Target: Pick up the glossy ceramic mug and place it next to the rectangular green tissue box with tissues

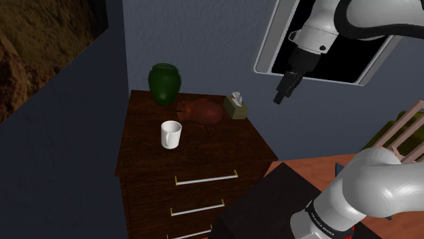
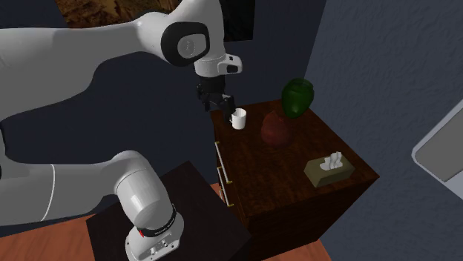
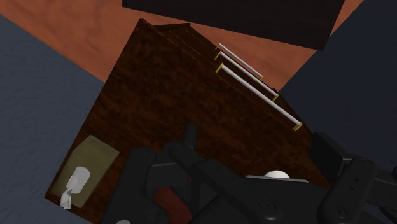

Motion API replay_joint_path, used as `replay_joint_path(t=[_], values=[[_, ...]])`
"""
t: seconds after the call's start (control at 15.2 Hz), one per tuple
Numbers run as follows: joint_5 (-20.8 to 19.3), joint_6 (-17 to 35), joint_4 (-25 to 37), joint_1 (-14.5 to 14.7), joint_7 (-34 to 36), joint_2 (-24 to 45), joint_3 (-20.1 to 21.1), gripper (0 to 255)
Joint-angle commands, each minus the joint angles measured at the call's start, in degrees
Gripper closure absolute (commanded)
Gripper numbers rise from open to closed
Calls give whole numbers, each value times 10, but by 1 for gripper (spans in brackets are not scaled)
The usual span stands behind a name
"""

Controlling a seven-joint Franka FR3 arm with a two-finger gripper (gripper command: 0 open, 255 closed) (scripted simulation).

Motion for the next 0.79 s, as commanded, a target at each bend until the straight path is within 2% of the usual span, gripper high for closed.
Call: replay_joint_path(t=[0.0, 0.73], values=[[0, 0, 0, 0, 0, 0, 0, 0], [25, 164, 45, 6, 62, 225, 58, 0]])
